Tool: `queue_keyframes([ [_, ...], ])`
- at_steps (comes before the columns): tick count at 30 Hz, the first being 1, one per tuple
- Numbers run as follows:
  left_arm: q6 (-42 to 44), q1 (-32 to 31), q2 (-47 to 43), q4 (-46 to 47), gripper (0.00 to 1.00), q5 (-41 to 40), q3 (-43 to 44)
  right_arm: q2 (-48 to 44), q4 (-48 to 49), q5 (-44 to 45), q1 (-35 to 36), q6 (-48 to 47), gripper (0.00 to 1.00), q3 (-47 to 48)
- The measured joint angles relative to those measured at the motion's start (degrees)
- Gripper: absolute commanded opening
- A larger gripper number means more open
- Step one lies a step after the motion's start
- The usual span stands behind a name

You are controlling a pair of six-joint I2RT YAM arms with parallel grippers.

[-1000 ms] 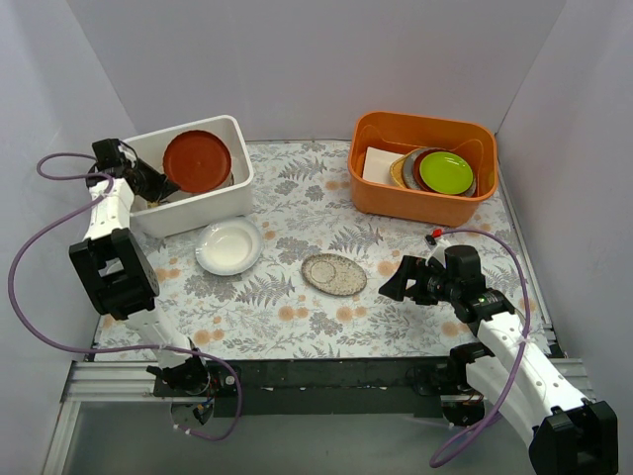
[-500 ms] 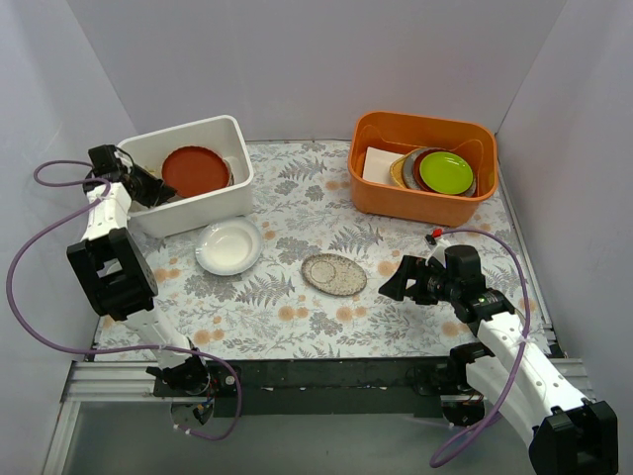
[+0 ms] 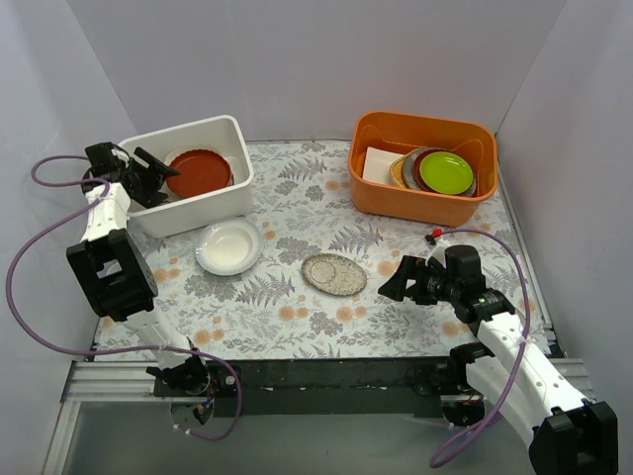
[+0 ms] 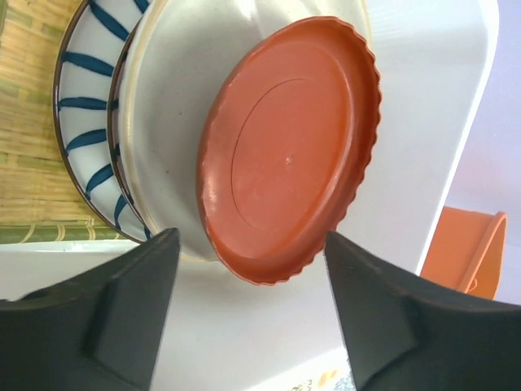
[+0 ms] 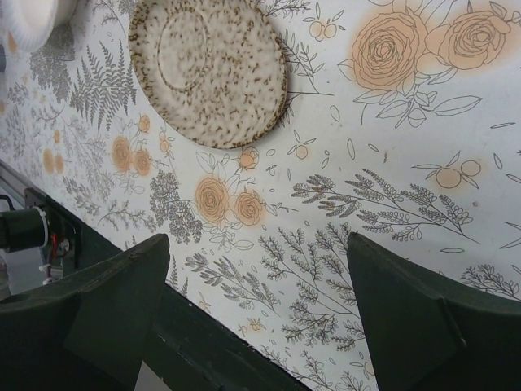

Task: Place the plates into the plastic bin on the countertop
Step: Place the plate in the plastic bin, then pick up the plate at the center of the board.

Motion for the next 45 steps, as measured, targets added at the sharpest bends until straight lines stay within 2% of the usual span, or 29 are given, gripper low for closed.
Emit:
queue_keyframes([
  [7, -0.1, 0.0, -3.0, 0.2, 0.84, 0.9, -0.1, 0.3, 0.2, -1.6, 0.0, 0.2, 0.98, 0.0],
  [15, -0.5, -0.6, -16.6, -0.9, 0.86, 3.8, -4.2, 2.5, 2.7, -2.8, 0.2, 1.6, 0.98, 0.0],
  [21, -1.1, -3.1, -29.9, -0.7, 0.86, 5.6, -12.8, 7.8, 3.1, -2.1, 3.0, 2.8, 0.98, 1.4],
  [27, -1.6, -3.7, -40.3, -3.1, 0.85, 7.1, -21.9, 14.3, 7.0, 0.9, 12.7, 5.2, 0.98, 6.0],
  [36, -6.3, -7.6, -51.5, -4.6, 0.81, 8.0, -40.0, 24.8, 13.2, 4.6, 24.6, 9.9, 0.98, 10.1],
  [42, -11.1, -11.5, -55.8, -3.5, 0.74, 6.4, -48.8, 29.7, 16.7, 5.8, 27.8, 11.3, 0.98, 13.6],
  [45, -13.8, -13.8, -56.4, -2.6, 0.75, 4.3, -52.8, 30.0, 18.0, 6.1, 28.4, 11.9, 0.98, 14.0],
])
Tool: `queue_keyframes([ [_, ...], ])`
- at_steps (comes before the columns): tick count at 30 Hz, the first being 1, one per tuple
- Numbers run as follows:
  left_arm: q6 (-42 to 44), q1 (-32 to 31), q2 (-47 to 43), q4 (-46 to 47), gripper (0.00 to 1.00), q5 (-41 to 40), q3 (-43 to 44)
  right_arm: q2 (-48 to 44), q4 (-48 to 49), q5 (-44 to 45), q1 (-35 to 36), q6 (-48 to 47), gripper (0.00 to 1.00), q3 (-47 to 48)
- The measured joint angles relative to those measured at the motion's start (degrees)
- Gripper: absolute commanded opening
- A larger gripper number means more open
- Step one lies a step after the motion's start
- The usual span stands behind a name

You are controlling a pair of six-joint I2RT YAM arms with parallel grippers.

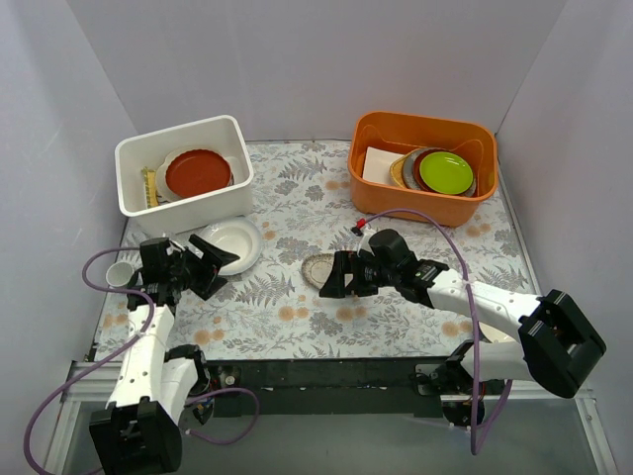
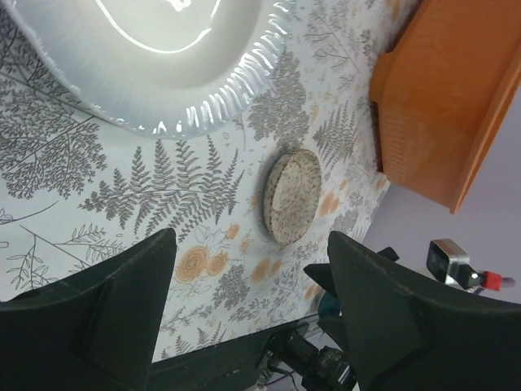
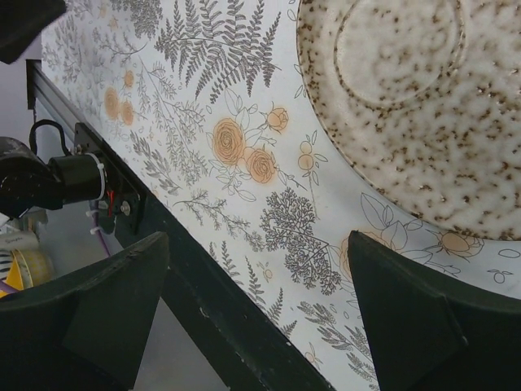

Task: Place the plates into the plastic bin on the countertop
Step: Pick up the plate at the center of the board.

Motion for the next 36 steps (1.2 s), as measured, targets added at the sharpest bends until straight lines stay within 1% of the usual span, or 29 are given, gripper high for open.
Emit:
queue_keyframes([
  [1, -0.6, -0.6, 0.0, 0.1, 0.77, -0.7, -0.9, 0.0, 0.2, 0.2, 0.2, 0.1, 0.98, 0.0],
  [5, -3.7, -3.3, 0.2, 0.7, 0.76, -4.8, -4.0, 0.0, 0.3, 0.3, 0.2, 0.2, 0.98, 0.0],
  [10, -7.3, -6.0, 1.2, 3.7, 0.76, -9.2, -7.0, 0.0, 0.7, 0.6, 0.2, 0.3, 0.98, 0.0],
  [19, -14.9, -6.6, 1.4, 11.3, 0.75, -13.0, -12.8, -1.2, 0.6, 1.0, 0.2, 0.2, 0.98, 0.0],
  [24, -17.0, -6.6, 5.6, 16.0, 0.74, -14.9, -12.9, -2.3, 0.7, 1.2, 0.2, 0.1, 0.98, -0.2],
  [29, -18.4, -6.6, 11.8, 20.2, 0.69, -15.9, -12.9, -2.5, 0.6, 1.6, 0.2, 0.1, 0.98, -0.9],
  [35, -19.1, -6.7, 14.4, 24.1, 0.61, -16.7, -12.9, -3.3, 0.6, 1.9, 0.2, 0.0, 0.98, -1.0],
  [36, -19.2, -6.7, 14.7, 24.5, 0.58, -16.9, -12.9, -3.5, 0.6, 1.9, 0.2, 0.0, 0.98, -1.0],
])
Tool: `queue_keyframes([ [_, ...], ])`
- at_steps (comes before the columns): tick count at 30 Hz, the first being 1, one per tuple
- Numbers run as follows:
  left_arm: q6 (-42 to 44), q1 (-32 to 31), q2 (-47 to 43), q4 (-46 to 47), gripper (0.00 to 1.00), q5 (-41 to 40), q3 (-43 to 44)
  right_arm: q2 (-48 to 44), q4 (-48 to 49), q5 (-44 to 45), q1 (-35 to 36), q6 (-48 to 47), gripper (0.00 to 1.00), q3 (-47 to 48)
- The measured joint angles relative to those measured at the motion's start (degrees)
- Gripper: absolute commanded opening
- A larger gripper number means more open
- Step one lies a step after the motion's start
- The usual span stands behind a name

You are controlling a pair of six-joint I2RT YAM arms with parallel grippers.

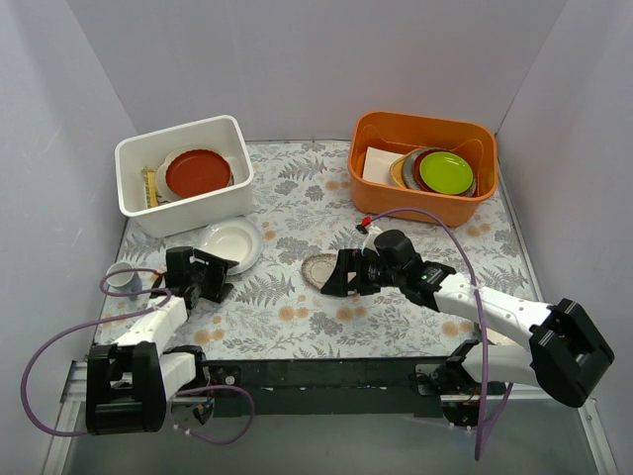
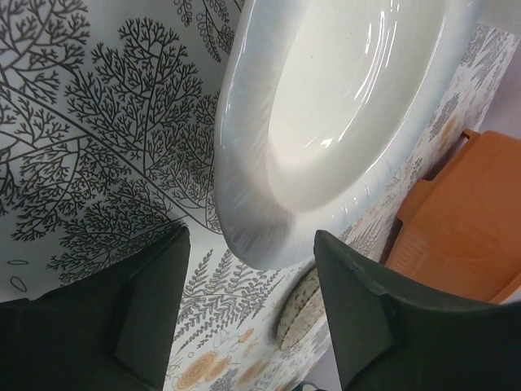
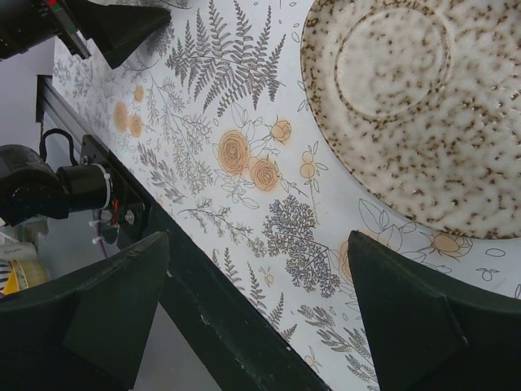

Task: Place the plates into the plastic bin on the countertop
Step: Pick up the plate at the center of the board.

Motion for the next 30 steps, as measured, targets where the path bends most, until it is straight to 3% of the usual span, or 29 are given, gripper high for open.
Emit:
queue_keyframes([
  [6, -0.3, 0.0, 2.1, 2.6, 0.44, -0.9, 0.0, -0.4, 0.0, 0.3, 0.0, -0.1, 0.97, -0.3],
  [7, -0.4, 0.0, 2.5, 3.0, 0.35, -1.0, 0.0, -0.7, 0.0, 0.4, 0.0, -0.1, 0.97, -0.7],
  [14, -2.0, 0.1, 4.3, 8.3, 0.01, 0.5, -0.2, -2.3, -0.5, 1.3, 0.0, -0.1, 0.97, -2.3],
  [20, -1.8, -0.5, 3.1, 11.9, 0.00, 3.4, -0.1, -2.5, -0.7, 1.4, 0.0, -0.2, 0.97, -2.6],
  [30, -1.7, -0.4, -4.4, 6.7, 0.00, 2.6, -1.9, -3.7, -1.1, 2.1, -0.1, -0.5, 0.97, -2.6],
])
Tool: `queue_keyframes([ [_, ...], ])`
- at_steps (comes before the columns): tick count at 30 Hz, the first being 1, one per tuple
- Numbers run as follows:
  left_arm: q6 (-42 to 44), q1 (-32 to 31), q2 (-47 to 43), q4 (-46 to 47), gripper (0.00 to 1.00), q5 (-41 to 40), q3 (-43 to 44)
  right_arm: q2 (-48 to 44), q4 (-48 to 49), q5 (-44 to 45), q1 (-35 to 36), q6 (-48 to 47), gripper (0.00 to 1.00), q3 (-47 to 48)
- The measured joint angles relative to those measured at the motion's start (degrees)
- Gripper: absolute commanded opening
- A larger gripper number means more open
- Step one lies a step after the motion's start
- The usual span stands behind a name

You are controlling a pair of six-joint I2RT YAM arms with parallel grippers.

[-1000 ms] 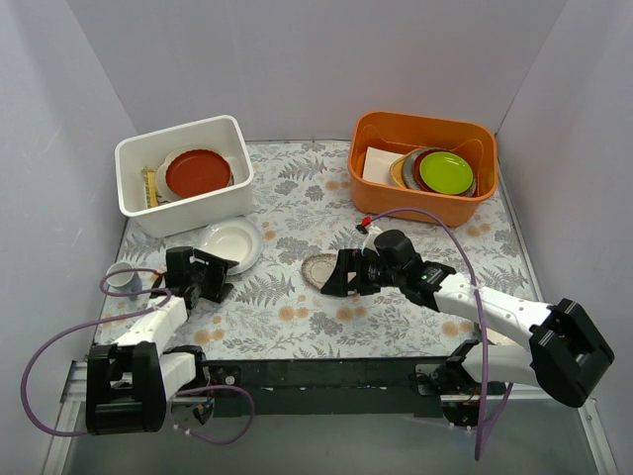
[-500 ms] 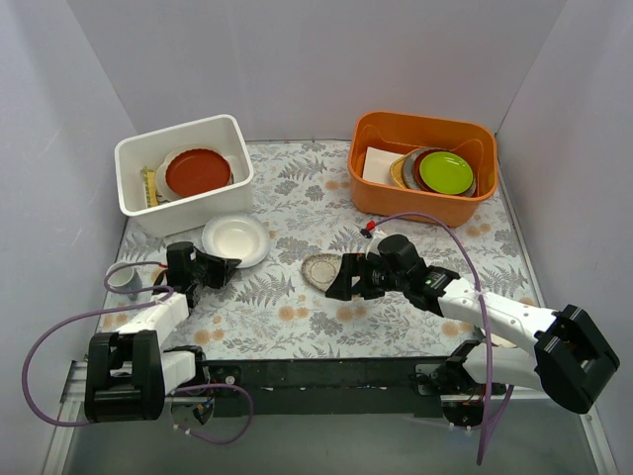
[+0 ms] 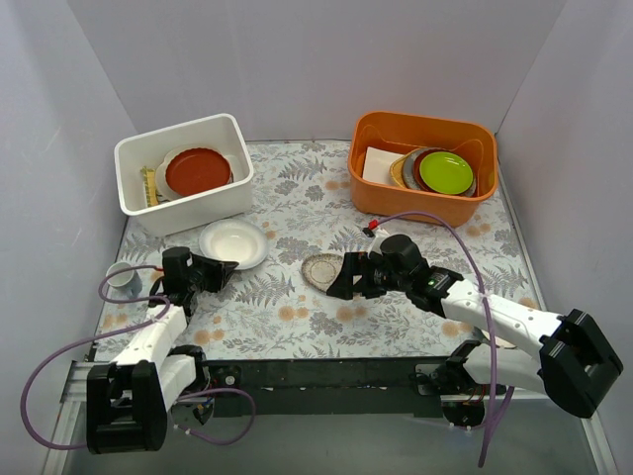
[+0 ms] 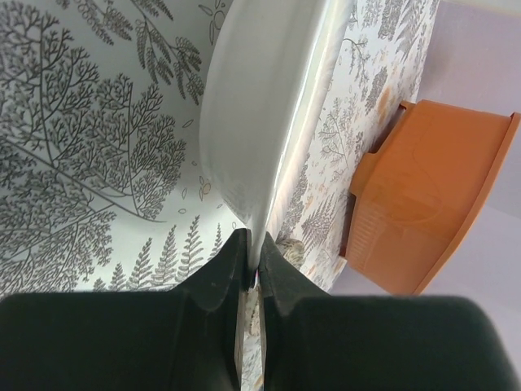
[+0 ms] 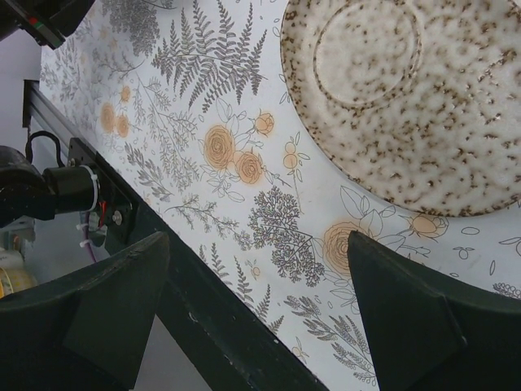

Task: Place the plates into the plastic bin on the countertop
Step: Pick up the plate at the center of the board.

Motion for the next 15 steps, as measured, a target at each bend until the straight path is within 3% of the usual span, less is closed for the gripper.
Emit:
queue_keyframes([
  [15, 3.8, 0.0, -12.5, -18.3, 0.00, 2.3, 1.9, -1.9, -1.0, 0.8, -0.8, -0.7, 0.98, -0.2],
])
